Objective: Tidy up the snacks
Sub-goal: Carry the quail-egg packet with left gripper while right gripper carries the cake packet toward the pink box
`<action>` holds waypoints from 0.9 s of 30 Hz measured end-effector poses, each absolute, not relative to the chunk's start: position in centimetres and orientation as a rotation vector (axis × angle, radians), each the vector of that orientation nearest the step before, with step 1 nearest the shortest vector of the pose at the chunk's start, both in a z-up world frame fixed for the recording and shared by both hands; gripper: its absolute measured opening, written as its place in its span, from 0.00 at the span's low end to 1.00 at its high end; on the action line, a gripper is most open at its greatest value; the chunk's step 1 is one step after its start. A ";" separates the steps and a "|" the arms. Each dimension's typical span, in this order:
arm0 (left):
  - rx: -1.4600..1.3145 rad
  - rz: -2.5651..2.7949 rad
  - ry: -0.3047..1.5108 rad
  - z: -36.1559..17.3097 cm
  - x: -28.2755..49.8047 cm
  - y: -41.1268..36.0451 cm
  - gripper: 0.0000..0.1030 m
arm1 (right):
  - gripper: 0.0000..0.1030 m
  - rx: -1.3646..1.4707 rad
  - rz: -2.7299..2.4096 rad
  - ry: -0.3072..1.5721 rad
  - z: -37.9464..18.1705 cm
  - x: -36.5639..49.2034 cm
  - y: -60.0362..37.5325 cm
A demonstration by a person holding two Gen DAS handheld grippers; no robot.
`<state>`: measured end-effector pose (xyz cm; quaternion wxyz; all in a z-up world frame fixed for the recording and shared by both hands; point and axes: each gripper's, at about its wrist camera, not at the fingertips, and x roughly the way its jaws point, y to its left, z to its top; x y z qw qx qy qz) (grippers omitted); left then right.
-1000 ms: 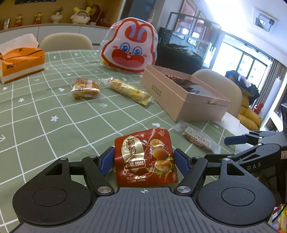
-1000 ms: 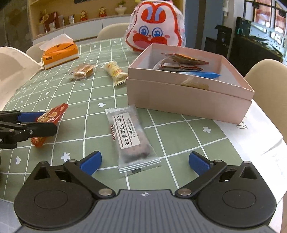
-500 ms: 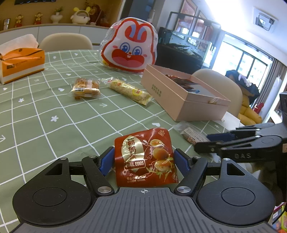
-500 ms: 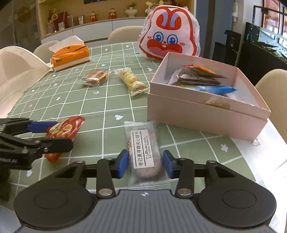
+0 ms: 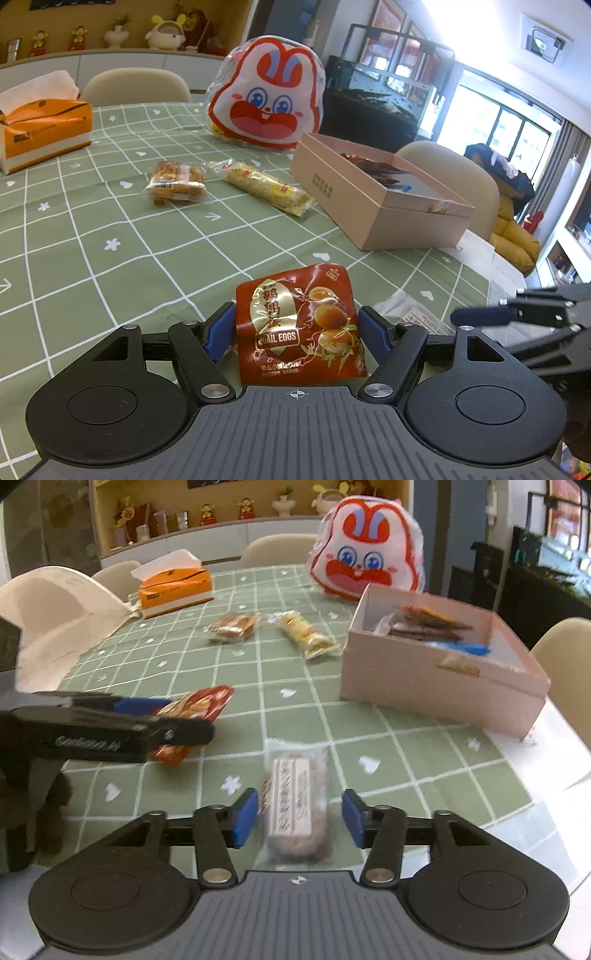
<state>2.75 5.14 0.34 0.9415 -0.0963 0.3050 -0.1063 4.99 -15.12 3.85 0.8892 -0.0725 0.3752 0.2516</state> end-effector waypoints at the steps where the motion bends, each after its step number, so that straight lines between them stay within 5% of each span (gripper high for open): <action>1: -0.197 -0.217 0.622 0.3 2.7 5.1 0.75 | 0.60 -0.146 0.509 0.776 3.8 5.4 -15.0; 8: -0.196 -0.216 0.622 0.3 2.8 5.1 0.75 | 0.62 -0.090 0.480 0.785 3.0 7.5 -14.5; 12: -0.195 -0.216 0.622 0.3 2.8 5.1 0.75 | 0.40 -0.131 0.489 0.772 3.1 6.9 -14.6; 27: -0.073 -0.174 0.637 0.5 2.7 3.3 0.75 | 0.38 -0.140 0.550 0.680 6.2 3.1 -18.7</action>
